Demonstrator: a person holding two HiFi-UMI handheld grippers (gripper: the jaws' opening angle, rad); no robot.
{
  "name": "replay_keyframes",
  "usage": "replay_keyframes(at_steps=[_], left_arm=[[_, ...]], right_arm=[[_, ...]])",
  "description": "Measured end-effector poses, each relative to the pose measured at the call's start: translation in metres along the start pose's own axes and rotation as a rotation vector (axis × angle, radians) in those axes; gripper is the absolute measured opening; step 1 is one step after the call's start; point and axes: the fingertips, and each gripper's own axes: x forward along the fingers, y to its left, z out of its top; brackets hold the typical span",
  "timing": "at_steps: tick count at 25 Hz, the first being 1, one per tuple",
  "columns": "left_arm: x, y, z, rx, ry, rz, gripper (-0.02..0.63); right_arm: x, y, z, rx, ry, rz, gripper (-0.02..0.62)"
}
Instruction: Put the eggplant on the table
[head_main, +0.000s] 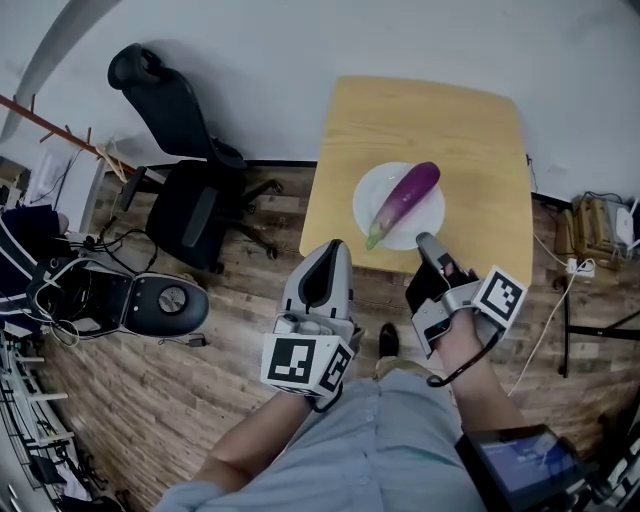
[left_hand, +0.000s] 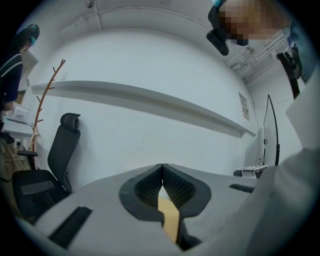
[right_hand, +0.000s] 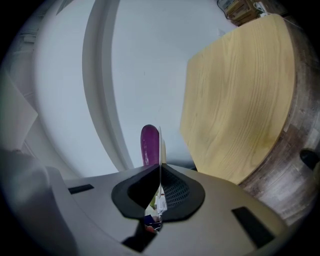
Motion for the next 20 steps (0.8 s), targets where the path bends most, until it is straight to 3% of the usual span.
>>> replay_keyframes(at_steps=[12,20], left_arm=[[0.040,-0.006,0.007,-0.008,-0.027,0.013,0.006],[0.048,0.012,0.010,-0.007,-0.020,0.021,0.006]], right_arm=[[0.023,0.004,0.035,-0.020,0.023,0.003,0.008],[0.045,0.002,0.037,-0.013,0.018,-0.008,0.008]])
